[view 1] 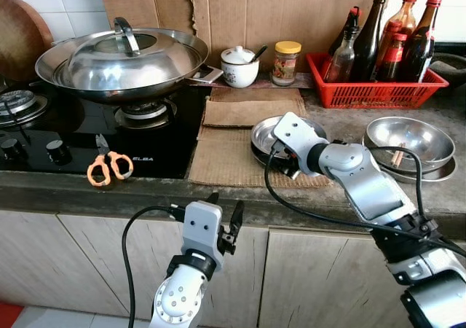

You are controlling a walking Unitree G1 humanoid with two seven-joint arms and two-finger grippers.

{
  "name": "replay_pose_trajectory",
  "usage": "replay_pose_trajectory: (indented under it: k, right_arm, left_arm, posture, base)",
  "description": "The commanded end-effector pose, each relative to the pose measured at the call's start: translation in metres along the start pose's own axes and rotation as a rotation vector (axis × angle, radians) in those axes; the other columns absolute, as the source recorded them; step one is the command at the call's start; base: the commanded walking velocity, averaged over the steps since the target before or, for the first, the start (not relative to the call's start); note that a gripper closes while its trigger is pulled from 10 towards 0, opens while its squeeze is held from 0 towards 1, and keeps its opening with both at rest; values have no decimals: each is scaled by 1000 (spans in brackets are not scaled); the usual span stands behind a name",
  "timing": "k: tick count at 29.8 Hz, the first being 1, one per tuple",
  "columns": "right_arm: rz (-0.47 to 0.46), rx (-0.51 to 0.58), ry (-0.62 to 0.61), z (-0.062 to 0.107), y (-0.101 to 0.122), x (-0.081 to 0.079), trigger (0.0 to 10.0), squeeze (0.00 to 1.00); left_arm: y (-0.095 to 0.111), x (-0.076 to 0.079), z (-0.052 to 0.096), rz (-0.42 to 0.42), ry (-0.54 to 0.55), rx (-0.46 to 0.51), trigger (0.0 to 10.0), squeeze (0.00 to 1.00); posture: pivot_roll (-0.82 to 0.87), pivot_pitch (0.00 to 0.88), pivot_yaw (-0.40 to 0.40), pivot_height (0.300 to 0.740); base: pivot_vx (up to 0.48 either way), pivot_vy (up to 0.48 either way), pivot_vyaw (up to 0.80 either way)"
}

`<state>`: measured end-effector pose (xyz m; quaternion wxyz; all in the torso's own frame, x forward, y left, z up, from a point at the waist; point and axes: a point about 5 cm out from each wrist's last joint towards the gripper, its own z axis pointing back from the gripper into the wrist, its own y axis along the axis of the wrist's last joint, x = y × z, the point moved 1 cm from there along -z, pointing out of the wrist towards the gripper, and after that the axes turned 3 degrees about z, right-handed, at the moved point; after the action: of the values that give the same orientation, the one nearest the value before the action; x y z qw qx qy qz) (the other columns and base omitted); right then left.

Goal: Kitchen organization

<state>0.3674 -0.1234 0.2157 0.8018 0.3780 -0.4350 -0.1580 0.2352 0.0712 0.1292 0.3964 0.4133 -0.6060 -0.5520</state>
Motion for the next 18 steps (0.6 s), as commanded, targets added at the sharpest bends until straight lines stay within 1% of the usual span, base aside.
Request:
replay_pose_trajectory:
  k: [1, 8, 17, 18]
  right_arm:
    - [41, -23, -14, 1, 2, 7, 10000, 0]
    - [97, -73, 3, 1, 0, 11, 10000, 0]
    - [134, -84, 72, 2, 2, 5, 10000, 0]
    - [153, -85, 90, 2, 3, 3, 8980, 0]
  left_arm:
    - [1, 0, 1, -1, 3, 2, 10000, 0]
    - [2, 1, 1, 8, 1, 9, 10000, 0]
    - [2, 1, 0, 11, 5, 12, 10000, 0]
    - [2, 1, 0, 10, 7, 13, 10000, 0]
  posture:
    - [41, 12, -12, 740]
    - [35, 16, -10, 740]
    - [35, 19, -12, 740]
    - [35, 20, -11, 740]
  base:
    - [0, 0, 0]
    - [0, 0, 0]
    - [0, 0, 0]
    - [0, 0, 0]
